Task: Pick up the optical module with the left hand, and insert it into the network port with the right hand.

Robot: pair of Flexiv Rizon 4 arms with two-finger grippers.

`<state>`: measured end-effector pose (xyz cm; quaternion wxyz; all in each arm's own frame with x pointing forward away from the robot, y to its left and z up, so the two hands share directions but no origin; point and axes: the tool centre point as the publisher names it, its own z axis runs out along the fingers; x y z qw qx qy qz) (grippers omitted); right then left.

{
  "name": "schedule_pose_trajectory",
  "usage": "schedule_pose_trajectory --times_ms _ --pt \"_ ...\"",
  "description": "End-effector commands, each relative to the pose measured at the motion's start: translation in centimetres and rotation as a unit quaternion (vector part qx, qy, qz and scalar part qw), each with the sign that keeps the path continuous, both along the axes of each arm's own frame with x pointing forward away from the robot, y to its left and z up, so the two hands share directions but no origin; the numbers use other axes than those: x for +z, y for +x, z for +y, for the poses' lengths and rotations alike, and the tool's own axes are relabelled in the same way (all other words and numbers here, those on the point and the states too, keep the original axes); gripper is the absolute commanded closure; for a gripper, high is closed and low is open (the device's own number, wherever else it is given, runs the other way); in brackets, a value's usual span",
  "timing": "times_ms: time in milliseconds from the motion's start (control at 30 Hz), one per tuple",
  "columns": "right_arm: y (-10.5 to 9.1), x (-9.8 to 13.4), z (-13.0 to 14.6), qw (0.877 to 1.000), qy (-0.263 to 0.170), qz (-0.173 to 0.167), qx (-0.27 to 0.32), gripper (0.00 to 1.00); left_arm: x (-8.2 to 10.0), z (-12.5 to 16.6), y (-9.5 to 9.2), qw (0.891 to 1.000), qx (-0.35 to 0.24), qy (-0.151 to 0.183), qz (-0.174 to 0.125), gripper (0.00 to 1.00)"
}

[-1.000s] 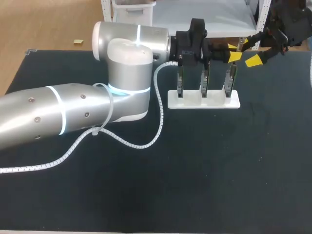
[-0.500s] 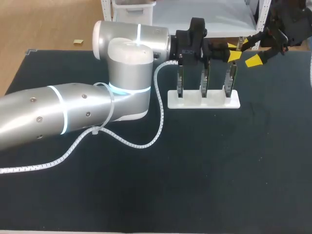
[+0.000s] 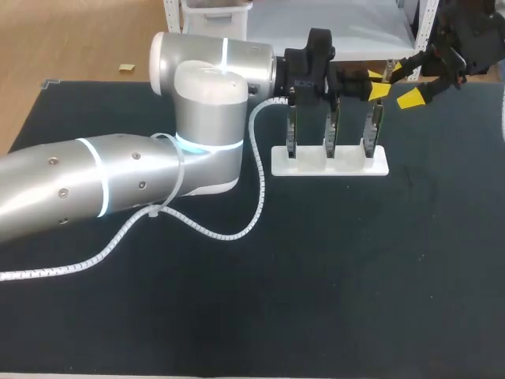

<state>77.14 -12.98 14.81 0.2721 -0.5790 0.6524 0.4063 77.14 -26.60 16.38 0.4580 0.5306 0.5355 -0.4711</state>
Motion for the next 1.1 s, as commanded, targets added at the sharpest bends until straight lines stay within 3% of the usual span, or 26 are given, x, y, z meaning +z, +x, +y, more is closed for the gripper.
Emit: schedule_pose_trajectory --times_ms 33,800,1100 --pt "0.0 0.0 0.0 1.0 0.0 0.0 -0.001 0.0 0.1 -0.1 0.1 1.0 -0.002 0.003 0.001 1.0" --pt "0.1 0.4 -1.0 1.0 0.004 -0.004 -0.02 0.0 0.1 -0.2 0.0 1.0 -0.008 0.009 0.001 1.0" --pt "0.5 2.3 -0.9 0.999 0.005 -0.034 -0.029 0.0 0.1 -0.2 0.0 1.0 -0.008 0.009 0.001 1.0"
